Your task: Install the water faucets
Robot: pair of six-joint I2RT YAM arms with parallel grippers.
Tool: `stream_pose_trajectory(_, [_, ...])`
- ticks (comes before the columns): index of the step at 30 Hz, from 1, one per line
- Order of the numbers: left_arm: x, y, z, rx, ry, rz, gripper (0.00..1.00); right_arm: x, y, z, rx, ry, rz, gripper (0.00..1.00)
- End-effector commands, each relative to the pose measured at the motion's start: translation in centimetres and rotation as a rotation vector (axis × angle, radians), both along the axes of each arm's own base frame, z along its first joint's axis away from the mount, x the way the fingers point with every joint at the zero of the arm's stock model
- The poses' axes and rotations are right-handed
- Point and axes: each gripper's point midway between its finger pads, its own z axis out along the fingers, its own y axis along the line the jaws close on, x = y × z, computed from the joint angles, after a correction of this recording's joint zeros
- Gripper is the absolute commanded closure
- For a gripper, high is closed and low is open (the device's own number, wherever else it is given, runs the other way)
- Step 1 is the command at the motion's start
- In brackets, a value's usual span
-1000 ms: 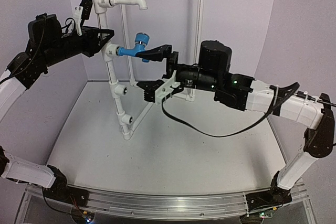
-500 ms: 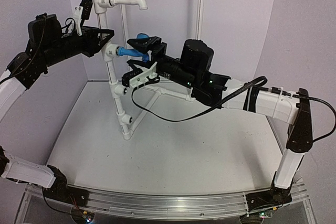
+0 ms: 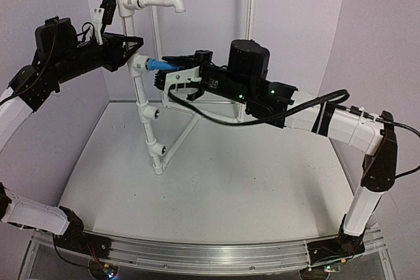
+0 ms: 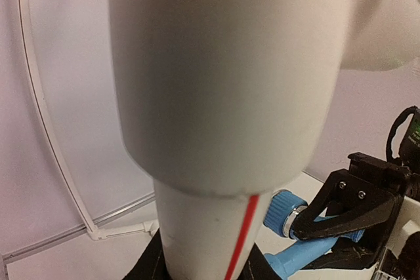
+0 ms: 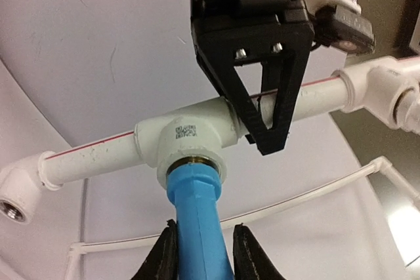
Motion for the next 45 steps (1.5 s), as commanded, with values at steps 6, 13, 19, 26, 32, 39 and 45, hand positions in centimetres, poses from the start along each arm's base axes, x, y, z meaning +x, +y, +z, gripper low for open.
stream_pose_trajectory(6, [-0.6,-1.6,-9.1,0.093,0.389,-0.056,1.00,-4.0,-0.4,3.6,0.294,1.039,0.286,0.92])
stream_pose_trajectory(13, [-0.6,-1.5,-9.0,0.092,0.389,-0.055,1.00,-4.2,0.0,8.4,0.554,2.076,0.682,0.86])
stream_pose_trajectory(19, [-0.7,-1.6,-8.9,0.088,0.388,-0.061,1.00,-2.3,-5.4,12.4,0.683,2.106,0.965,0.54])
stream_pose_trajectory(26, [-0.7,-1.3,-9.2,0.094,0.389,-0.048,1.00,-3.4,-10.5,9.8,0.644,1.115,0.523,0.20])
stream_pose_trajectory(32, [-0.5,-1.4,-9.3,0.098,0.393,-0.047,1.00,-3.5,-8.7,3.6,0.147,0.366,0.238,0.24])
stream_pose_trajectory(39, [-0.2,-1.5,-9.5,0.096,0.403,-0.042,1.00,-5.4,-6.5,1.5,-0.078,-0.140,0.235,0.20])
stream_pose_trajectory(45, [-0.2,-1.2,-9.3,0.095,0.397,-0.026,1.00,-5.5,-4.8,1.7,-0.157,-0.313,0.185,0.21])
